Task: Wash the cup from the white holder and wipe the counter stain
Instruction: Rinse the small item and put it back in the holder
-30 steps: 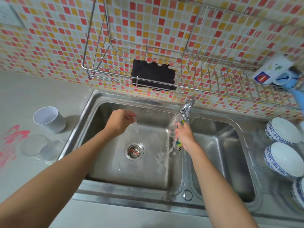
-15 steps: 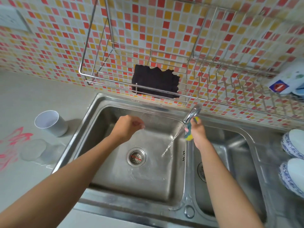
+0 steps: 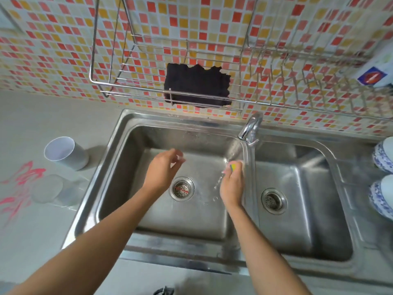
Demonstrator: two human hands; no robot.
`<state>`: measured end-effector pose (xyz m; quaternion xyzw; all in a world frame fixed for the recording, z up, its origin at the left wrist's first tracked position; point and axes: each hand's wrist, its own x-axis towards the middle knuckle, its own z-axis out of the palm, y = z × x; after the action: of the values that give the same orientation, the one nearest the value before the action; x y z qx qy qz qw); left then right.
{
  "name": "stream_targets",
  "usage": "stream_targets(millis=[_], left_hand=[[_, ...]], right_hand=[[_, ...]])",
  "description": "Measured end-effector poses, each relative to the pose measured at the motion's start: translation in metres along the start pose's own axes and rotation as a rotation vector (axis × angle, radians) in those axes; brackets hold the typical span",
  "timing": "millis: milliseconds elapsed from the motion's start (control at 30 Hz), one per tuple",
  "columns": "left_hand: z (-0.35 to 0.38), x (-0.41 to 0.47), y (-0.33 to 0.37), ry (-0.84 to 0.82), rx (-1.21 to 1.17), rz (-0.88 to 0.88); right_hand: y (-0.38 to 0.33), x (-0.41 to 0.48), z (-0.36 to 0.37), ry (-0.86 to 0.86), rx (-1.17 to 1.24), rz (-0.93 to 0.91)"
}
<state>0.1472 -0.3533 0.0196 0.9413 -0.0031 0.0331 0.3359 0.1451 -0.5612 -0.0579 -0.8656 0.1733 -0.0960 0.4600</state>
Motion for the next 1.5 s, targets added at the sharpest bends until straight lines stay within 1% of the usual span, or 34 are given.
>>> stream_targets(millis=[67, 100, 167, 233, 300, 333, 367, 400, 467, 500, 567, 633, 667, 700, 767, 833, 967, 1033, 1100, 1133, 1167, 1233, 1333, 1367, 1500], left_hand=[[0.010, -0.011, -0.016, -0.129, 0.117, -0.015], [0.012, -0.017, -0.020, -0.147, 0.141, -0.009], [0.012, -0.023, -0.020, -0.071, 0.140, 0.054], [0.010, -0.024, -0.019, -0.010, 0.161, 0.150], [0.007, -0.025, -0.024, -0.076, 0.206, 0.167], [0.005, -0.026, -0.028, -0.118, 0.230, 0.139], [0.004, -0.028, -0.033, -0.128, 0.244, 0.123], [0.003, -0.029, -0.037, -0.105, 0.243, 0.124], [0.000, -0.034, -0.042, -0.069, 0.228, 0.129], [-0.003, -0.035, -0.043, -0.085, 0.237, 0.129], [-0.010, -0.038, -0.048, -0.110, 0.245, 0.104], [-0.021, -0.038, -0.050, -0.043, 0.190, 0.083], [-0.029, -0.037, -0.049, -0.009, 0.163, 0.084], [-0.039, -0.035, -0.047, 0.014, 0.143, 0.090], [-0.064, -0.030, -0.042, 0.044, 0.107, 0.103], [-0.092, -0.023, -0.040, 0.084, 0.070, 0.109], [-0.151, -0.007, -0.032, 0.118, -0.005, 0.098], [-0.175, 0.000, -0.033, 0.137, -0.025, 0.103], [-0.195, 0.006, -0.038, 0.143, -0.044, 0.104], [-0.203, 0.009, -0.043, 0.146, -0.042, 0.106], [-0.210, 0.010, -0.047, 0.147, -0.037, 0.110], [-0.220, 0.012, -0.057, 0.140, -0.038, 0.115], [-0.229, 0.012, -0.077, 0.128, -0.063, 0.094], [-0.232, 0.011, -0.083, 0.125, -0.061, 0.084], [-0.244, 0.010, -0.105, 0.134, -0.060, 0.065]], right_hand=[[0.009, -0.020, 0.012, -0.209, -0.233, 0.101], [0.012, -0.025, 0.014, -0.254, -0.283, 0.144], [0.006, -0.032, 0.012, -0.207, -0.223, 0.110], [-0.011, -0.036, 0.005, -0.119, -0.149, 0.008], [-0.015, -0.041, 0.002, -0.104, -0.166, -0.088], [-0.014, -0.043, 0.003, -0.132, -0.202, -0.083], [-0.011, -0.044, 0.004, -0.156, -0.232, -0.047], [-0.008, -0.044, 0.005, -0.160, -0.242, -0.014], [-0.006, -0.047, 0.006, -0.137, -0.232, 0.004], [-0.008, -0.048, 0.007, -0.166, -0.244, 0.021], [-0.013, -0.051, 0.009, -0.293, -0.280, 0.138], [-0.023, -0.053, 0.008, -0.358, -0.218, 0.267], [-0.033, -0.053, 0.006, -0.374, -0.184, 0.289], [-0.044, -0.052, 0.004, -0.386, -0.164, 0.270], [-0.077, -0.052, 0.001, -0.386, -0.111, 0.150], [-0.123, -0.055, -0.004, -0.352, 0.054, 0.017], [-0.231, -0.057, -0.016, -0.220, 0.402, -0.267], [-0.280, -0.049, -0.019, -0.101, 0.475, -0.371], [-0.320, -0.031, -0.015, 0.028, 0.415, -0.478], [-0.337, -0.020, -0.010, 0.072, 0.356, -0.522], [-0.351, -0.010, -0.004, 0.079, 0.289, -0.541], [-0.367, 0.015, 0.014, -0.011, 0.112, -0.494], [-0.366, 0.040, 0.046, -0.197, -0.199, -0.391], [-0.363, 0.043, 0.055, -0.230, -0.254, -0.380], [-0.364, 0.046, 0.070, -0.297, -0.312, -0.326]])
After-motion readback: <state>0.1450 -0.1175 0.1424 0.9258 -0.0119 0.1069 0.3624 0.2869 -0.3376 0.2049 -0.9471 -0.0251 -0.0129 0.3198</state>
